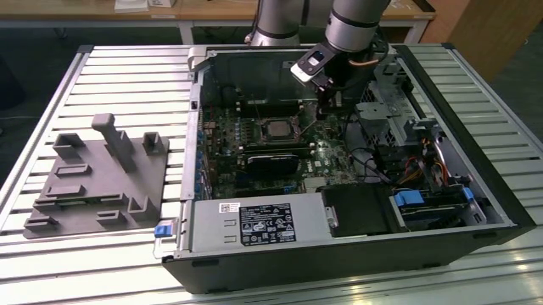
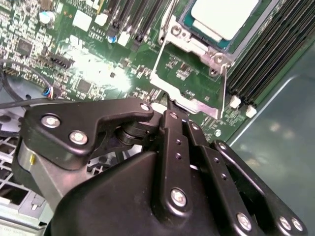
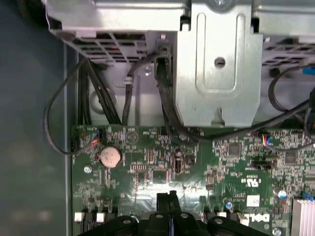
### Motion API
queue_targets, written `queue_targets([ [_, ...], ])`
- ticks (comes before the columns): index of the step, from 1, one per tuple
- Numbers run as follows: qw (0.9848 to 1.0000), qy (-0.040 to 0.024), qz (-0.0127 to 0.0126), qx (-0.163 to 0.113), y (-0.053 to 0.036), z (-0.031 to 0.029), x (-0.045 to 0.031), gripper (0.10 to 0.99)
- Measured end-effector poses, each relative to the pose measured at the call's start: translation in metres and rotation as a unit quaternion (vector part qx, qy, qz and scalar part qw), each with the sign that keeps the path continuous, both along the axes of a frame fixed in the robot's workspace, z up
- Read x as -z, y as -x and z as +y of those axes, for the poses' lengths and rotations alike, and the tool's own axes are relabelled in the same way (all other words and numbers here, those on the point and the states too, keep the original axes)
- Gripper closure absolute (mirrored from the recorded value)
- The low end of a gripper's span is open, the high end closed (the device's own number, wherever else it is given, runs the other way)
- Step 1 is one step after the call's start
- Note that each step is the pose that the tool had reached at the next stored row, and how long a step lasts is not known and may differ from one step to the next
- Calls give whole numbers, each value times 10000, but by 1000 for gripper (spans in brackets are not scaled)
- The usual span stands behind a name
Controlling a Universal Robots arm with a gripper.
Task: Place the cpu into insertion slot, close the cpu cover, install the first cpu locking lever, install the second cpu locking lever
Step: 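Close the cpu cover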
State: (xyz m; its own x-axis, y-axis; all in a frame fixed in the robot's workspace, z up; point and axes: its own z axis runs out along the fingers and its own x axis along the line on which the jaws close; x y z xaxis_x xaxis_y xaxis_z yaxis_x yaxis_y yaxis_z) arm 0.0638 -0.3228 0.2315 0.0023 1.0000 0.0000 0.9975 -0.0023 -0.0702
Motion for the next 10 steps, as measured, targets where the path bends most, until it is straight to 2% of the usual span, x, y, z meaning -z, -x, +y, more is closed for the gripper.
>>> queue_targets([
  [5,10000,-1,-17,1,120,0,0,980],
  [10,10000,-2,-38,0,276,0,0,980],
])
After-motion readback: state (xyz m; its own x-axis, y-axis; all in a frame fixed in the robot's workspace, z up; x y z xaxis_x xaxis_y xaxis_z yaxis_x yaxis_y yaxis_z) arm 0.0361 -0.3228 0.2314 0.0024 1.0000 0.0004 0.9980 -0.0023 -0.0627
